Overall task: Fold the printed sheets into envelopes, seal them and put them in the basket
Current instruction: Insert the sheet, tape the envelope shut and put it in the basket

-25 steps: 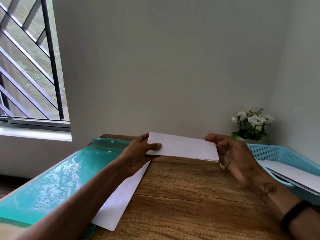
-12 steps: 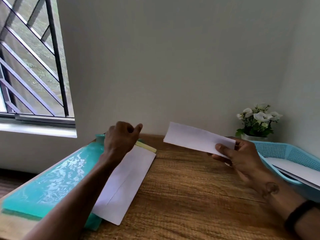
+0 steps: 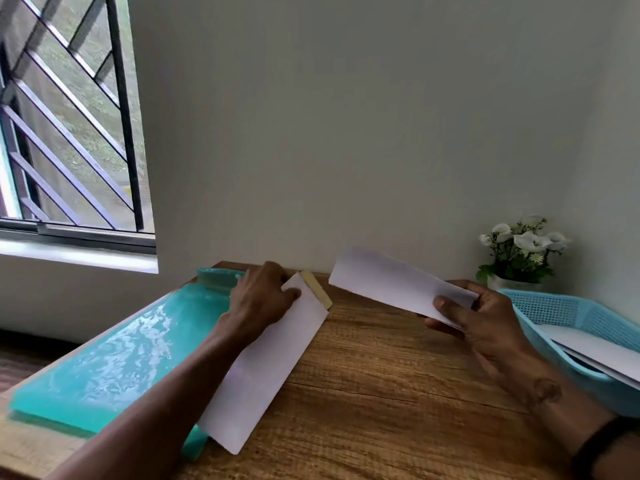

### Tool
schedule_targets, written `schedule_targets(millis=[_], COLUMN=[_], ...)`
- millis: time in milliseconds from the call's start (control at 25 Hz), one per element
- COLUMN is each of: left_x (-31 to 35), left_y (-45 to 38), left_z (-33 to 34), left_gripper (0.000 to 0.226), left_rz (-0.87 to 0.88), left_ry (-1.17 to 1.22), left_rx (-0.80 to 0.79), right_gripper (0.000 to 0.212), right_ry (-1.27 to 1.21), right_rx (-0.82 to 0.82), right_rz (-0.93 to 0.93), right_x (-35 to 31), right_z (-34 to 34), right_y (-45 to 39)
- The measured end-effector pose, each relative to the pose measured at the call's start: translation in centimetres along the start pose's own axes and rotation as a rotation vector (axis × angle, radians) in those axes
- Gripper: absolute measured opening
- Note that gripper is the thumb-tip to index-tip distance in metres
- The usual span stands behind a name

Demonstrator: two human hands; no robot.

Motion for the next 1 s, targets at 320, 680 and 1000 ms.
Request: schedule_targets(millis=[320, 680, 1000], left_x=[2.8, 2.6, 2.2], left_y=[-0.4, -0.1, -0.1], left_z=[0.9, 0.2, -0.8], left_gripper=[0.027, 0.06, 0.056], left_rz=[0.234, 0.241, 0.247], left_ry=[0.324, 0.42, 0.41], left_rx=[0.036, 0.17, 0.317], right_gripper=[0.023, 0.03, 0.027], right_ry=[0.046, 0.068, 0.104], right_rx=[0.041, 0.023, -0.029], right_rz=[-0.028, -0.088, 0.057], right_x=[-1.0, -1.9, -1.0], right_z=[-1.6, -1.7, -2.1], right_y=[-1.0, -1.1, -1.5])
Point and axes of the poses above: each hand's wrist, its own y-axis away from the middle knuckle, its own z-axis out of the palm, x = y × z, the point moved 6 cm from there along -y, towards the middle knuckle
